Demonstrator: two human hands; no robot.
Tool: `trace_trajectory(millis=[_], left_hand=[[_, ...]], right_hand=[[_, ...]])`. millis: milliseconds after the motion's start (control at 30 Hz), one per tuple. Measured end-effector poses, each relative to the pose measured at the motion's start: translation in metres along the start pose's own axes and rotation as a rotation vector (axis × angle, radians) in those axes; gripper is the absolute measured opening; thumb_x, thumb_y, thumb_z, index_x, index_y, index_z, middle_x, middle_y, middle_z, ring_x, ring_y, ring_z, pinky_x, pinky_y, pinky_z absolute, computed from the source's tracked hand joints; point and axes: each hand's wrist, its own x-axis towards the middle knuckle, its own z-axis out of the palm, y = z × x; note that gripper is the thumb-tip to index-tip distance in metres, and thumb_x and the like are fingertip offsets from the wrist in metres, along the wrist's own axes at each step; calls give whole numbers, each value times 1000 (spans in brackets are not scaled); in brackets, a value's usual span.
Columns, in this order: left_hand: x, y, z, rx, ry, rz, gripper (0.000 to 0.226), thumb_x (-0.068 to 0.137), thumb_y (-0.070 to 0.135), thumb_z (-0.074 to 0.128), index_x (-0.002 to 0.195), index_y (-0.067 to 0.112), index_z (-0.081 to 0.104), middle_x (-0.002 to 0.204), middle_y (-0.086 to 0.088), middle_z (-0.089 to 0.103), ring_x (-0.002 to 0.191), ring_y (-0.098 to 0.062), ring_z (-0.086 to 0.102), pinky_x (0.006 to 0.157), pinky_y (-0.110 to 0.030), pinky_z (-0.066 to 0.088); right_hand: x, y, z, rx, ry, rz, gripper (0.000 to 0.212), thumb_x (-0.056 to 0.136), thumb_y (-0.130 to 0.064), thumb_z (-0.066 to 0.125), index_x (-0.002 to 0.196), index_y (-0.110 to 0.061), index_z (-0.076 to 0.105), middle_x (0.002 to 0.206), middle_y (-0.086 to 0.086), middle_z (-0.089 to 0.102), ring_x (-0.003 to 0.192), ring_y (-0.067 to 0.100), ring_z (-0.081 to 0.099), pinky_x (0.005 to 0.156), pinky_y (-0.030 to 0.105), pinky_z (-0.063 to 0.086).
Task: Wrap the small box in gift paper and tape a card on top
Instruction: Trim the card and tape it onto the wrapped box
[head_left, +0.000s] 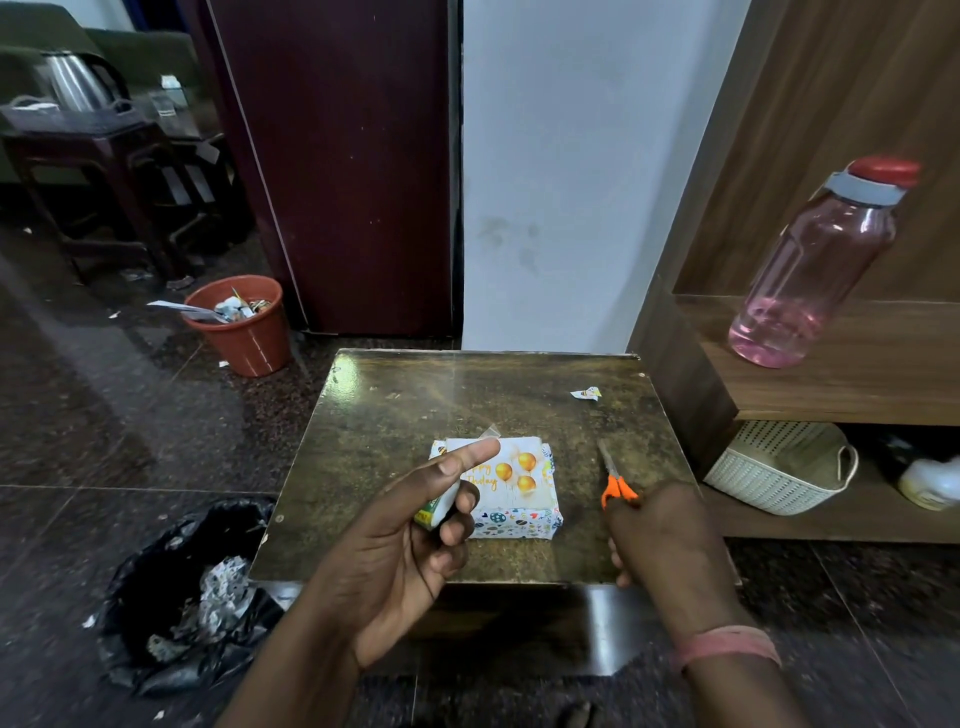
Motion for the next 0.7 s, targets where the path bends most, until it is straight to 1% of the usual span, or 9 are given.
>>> trace_trajectory(millis=[100,200,267,300,367,400,467,567,700], left_hand=[[-1,0,0,-2,-6,0,58,78,33,76,131,11,70,81,1,53,61,-5,43,44,-15,37],[0,0,-1,-11,-19,-7,60,78,36,79,132,11,70,82,0,53,61,-4,43,45,-15,37],[0,0,-1,-24,-37,-8,69,76,42,86,134,10,68,84,0,54,61,-4,44,45,-16,37],[0,-1,-1,-30,-45,-6,73,74,46,88,134,10,68,84,-1,54,61,-4,44,45,-16,37],[0,-1,0,-34,-52,0,79,72,52,89,134,9,67,85,-2,55,61,-5,45,46,-16,38],[-1,-1,0,-30,-55,4,81,71,54,89,135,9,67,86,-2,56,61,-5,45,46,-16,38],[-1,-1,1,-13,-65,11,83,71,57,88,136,10,66,89,-3,58,61,-5,47,46,-16,40],[-2,-2,0,17,-76,20,83,70,58,88,137,14,66,93,-4,62,63,-5,49,47,-16,43],[-4,-1,2,86,-89,41,80,70,56,88,138,20,66,94,-4,64,64,-6,51,49,-16,43]], right_hand=[[1,0,2,-59,52,-41,41,83,-43,61,64,-6,67,59,12,69,58,37,70,60,42,60],[-1,-6,-3,-54,214,-163,34,91,-37,65,75,-8,69,70,13,71,70,36,70,64,39,57],[-9,-15,-10,29,269,-322,25,94,-33,64,80,-14,71,71,5,72,71,29,69,64,38,54],[-16,-23,-13,114,251,-396,22,94,-32,64,81,-17,71,68,-1,70,67,21,68,62,37,53],[-30,-39,-16,329,133,-496,18,96,-28,66,80,-20,71,66,-6,70,60,5,63,60,30,51],[-38,-47,-16,425,52,-524,17,96,-25,68,80,-20,72,67,-7,71,60,2,61,59,27,50],[-50,-59,-15,538,-116,-559,17,96,-24,70,80,-19,74,62,-3,66,57,6,54,57,29,45],[-61,-66,-12,588,-309,-577,20,96,-28,70,80,-18,75,57,3,54,55,12,44,55,32,37],[-66,-72,-10,605,-428,-583,28,96,-32,68,77,-12,76,65,0,68,53,8,48,57,28,39]])
